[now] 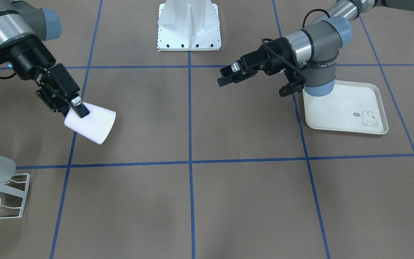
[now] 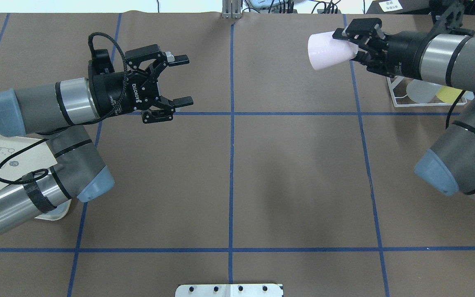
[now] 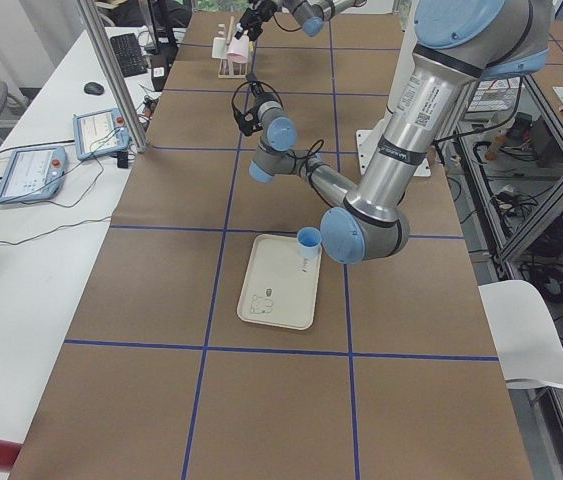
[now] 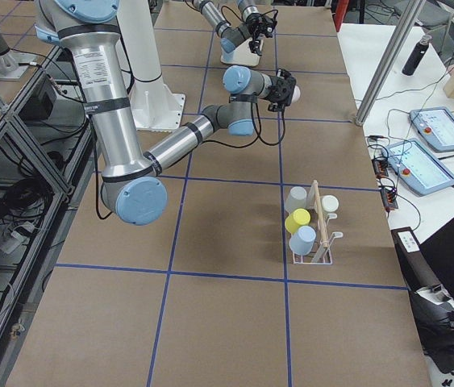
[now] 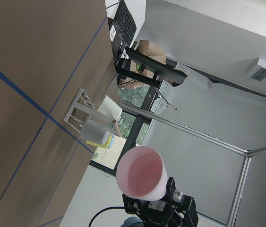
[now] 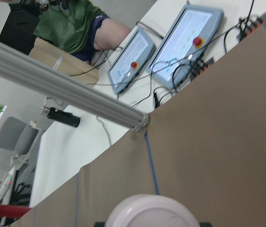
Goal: Transfer IKEA cup to right arm and place on rack
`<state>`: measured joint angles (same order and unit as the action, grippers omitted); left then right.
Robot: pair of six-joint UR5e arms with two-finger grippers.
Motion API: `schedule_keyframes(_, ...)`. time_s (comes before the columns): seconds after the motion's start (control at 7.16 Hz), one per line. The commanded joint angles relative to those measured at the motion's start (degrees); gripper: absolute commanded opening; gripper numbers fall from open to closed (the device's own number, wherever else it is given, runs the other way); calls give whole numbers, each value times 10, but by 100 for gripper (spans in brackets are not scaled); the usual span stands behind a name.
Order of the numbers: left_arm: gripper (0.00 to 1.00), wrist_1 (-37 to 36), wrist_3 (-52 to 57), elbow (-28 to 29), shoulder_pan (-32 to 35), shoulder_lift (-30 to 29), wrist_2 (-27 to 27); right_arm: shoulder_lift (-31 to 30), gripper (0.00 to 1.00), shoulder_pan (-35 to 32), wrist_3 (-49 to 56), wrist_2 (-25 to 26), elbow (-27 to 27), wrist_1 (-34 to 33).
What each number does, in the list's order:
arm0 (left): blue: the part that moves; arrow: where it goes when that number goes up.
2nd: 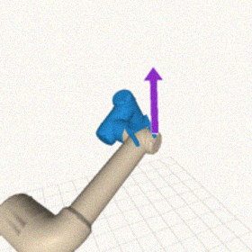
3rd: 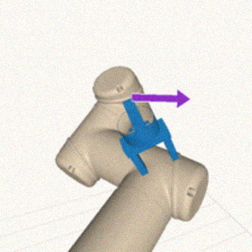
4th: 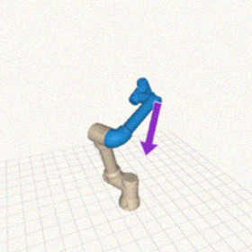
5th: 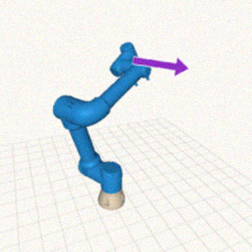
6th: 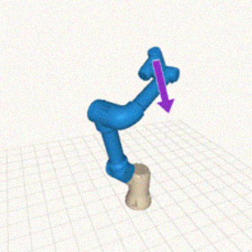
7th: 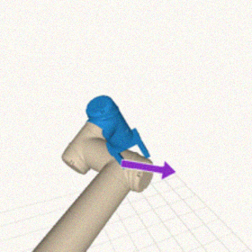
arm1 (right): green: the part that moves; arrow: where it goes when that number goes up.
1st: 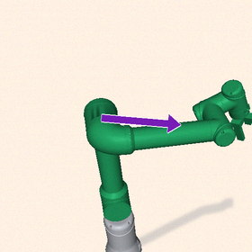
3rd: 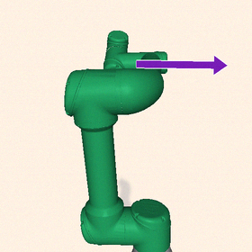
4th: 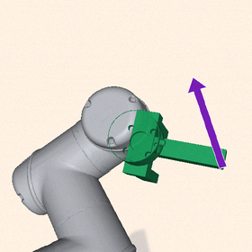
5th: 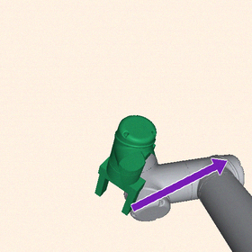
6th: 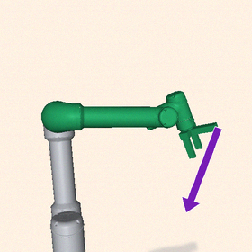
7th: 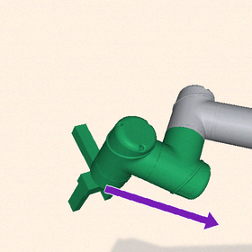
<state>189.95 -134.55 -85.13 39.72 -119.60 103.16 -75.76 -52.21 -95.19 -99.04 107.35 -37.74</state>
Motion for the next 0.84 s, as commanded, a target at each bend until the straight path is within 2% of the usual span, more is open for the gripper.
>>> schedule_keyframes(0.0,99,-19,19,6,1,-3,-1,-1,22,-38,114,99,-50,-73)
schedule_keyframes(0.14,99,-37,19,6,6,-5,-1,1,20,-53,186,146,-84,-75)
schedule_keyframes(0.28,99,-60,31,6,10,-6,-1,2,20,-80,220,148,-111,-73)
schedule_keyframes(0.7,99,-154,169,5,22,-9,2,3,18,-136,278,149,-183,-72)
